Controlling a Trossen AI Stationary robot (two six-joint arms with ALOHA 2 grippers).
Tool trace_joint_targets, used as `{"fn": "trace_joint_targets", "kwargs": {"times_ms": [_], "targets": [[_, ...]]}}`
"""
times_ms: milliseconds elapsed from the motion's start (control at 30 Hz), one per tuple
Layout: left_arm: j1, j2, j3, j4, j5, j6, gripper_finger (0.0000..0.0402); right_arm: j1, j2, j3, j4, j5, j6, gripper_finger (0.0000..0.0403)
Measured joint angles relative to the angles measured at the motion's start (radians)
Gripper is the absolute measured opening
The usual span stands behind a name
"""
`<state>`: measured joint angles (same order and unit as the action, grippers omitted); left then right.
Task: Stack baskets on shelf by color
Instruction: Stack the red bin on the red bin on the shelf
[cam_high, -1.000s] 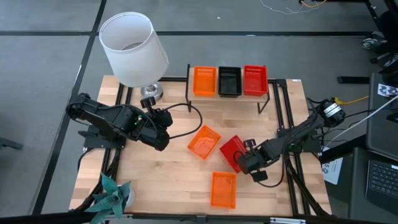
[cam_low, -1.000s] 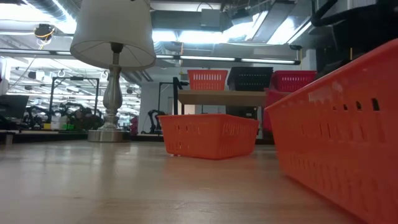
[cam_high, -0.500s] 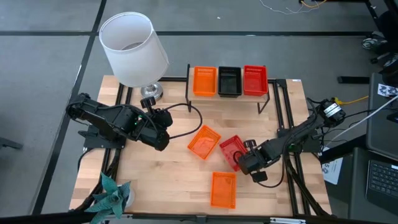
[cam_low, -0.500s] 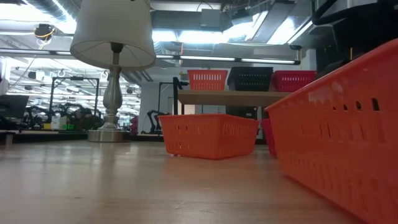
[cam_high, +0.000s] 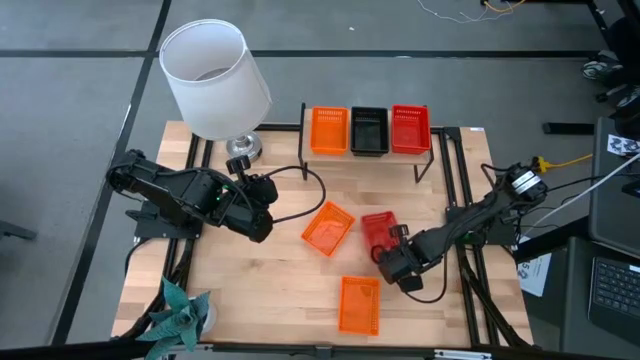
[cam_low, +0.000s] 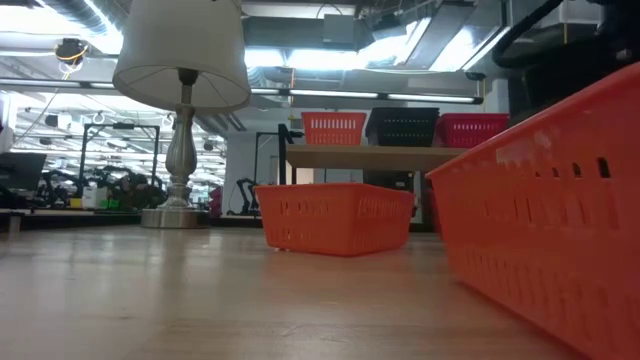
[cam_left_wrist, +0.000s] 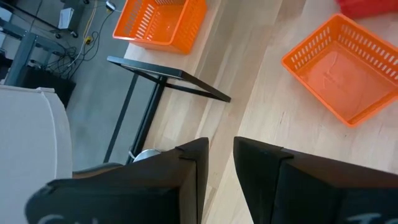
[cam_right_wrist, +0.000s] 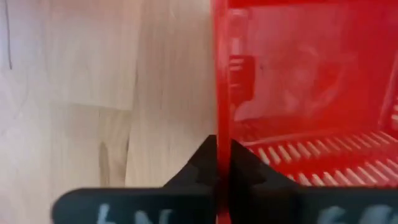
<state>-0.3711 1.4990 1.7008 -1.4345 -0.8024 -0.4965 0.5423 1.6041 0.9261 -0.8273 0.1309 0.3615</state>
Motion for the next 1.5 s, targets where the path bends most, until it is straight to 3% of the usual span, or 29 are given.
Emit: {"fn": "trace_joint_targets", "kwargs": {"times_ms": [167, 367, 467, 567, 800, 900, 1167, 1333, 1500], "targets": [[0.000, 0.000, 0.000, 0.000, 0.000, 0.001, 0.0069, 0.014, -0.020, 0.122, -0.190, 0.106, 0.082, 0.0004], [0.000, 0.000, 0.000, 0.000, 0.000, 0.001, 0.0069, 0.085, -0.023, 0.407, -0.461, 0.146, 0.132, 0.0002], [0.000, 0.000, 0.000, 0.000, 0.000, 0.001, 0.0069, 0.134, -0.023, 0.551, -0.585, 0.255, 0.156, 0.0002], [0.000, 0.000, 0.000, 0.000, 0.000, 0.001, 0.0069, 0.174, -0.024, 0.669, -0.751, 0.433, 0.255, 0.0002], [0.000, 0.000, 0.000, 0.001, 0.000, 0.002, 0.0069, 0.140, -0.136, 0.692, -0.741, 0.736, 0.214, 0.0001], [0.000, 0.000, 0.000, 0.001, 0.000, 0.002, 0.0069, 0.065, -0.211, 0.674, -0.743, 0.781, 0.164, 0.0001], [0.000, 0.000, 0.000, 0.001, 0.000, 0.004, 0.0069, -0.236, -0.427, 0.655, -0.746, 0.784, -0.050, 0.0000], [0.000, 0.000, 0.000, 0.001, 0.000, 0.004, 0.0069, -0.418, -0.503, 0.655, -0.741, 0.672, -0.142, 0.0000], [0.000, 0.000, 0.000, 0.003, 0.000, 0.004, 0.0069, -0.534, -0.495, 0.655, -0.669, 0.599, -0.281, 0.0000]]}}
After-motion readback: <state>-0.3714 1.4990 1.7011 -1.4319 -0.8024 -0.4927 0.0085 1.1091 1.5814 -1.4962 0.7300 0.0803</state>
